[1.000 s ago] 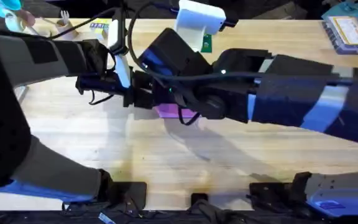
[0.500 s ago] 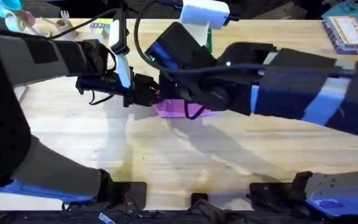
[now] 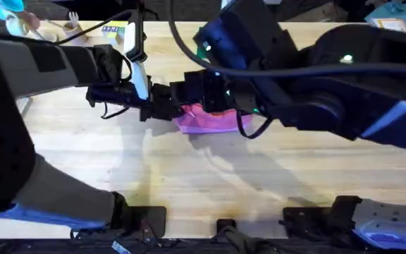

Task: Unzip the bag, pick up the pens from the table one at a time and place them inside, then zip the bag closed.

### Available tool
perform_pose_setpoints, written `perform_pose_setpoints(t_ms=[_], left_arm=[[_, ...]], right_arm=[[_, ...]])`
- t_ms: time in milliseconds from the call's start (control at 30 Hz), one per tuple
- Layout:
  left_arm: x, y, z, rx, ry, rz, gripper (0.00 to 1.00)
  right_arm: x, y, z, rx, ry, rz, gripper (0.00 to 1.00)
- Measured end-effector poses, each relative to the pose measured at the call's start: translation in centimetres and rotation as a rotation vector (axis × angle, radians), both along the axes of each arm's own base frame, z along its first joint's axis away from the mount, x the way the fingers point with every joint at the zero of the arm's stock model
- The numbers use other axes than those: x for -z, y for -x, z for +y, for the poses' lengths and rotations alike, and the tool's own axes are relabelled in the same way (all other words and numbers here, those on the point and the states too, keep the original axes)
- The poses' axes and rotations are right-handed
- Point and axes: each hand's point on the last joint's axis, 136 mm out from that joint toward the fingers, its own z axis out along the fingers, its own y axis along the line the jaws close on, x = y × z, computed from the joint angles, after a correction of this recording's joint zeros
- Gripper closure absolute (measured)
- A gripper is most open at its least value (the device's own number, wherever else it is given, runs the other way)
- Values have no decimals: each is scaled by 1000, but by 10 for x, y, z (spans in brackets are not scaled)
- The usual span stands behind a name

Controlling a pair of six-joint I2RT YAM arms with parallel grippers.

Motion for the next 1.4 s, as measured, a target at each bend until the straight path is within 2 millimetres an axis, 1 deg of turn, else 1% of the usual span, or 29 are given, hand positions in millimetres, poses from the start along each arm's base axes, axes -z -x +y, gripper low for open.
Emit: perform_pose_setpoints(t_ms=[200,233,300,333,367,400,433,500,633,833,1000,1200,1400], left_arm=[[0,-1,0,0,-1,-3,956],[0,-1,0,3,-2,-11,866],[0,-2,0,1,-3,-14,552],[0,-2,0,1,-3,-14,410],[0,-2,0,1,-3,-14,235],[0,-2,0,0,-3,-14,92],[0,-2,0,-1,-3,-11,27],[0,-2,0,-1,-4,-11,10],[4,-3,3,-2,-28,-12,8],[6,4,8,1,-65,8,6],[-11,2,25,-35,-116,-70,7],[-36,0,49,-114,-157,-155,7],[-49,4,65,-177,-170,-170,7]], right_arm=[[1,2,-3,-3,11,5,4],[1,2,-3,-3,11,6,4],[1,2,-3,-3,12,6,4],[1,2,-3,-3,12,6,3],[1,2,-3,-3,12,6,4],[1,2,-3,-3,12,6,4],[1,2,-3,-3,12,6,4],[1,2,-3,-3,13,6,3],[3,4,-5,-17,35,8,4],[5,6,-7,-44,70,9,4],[8,14,-4,-72,87,16,4],[8,34,8,-136,97,19,4],[3,53,20,-203,92,8,4]])
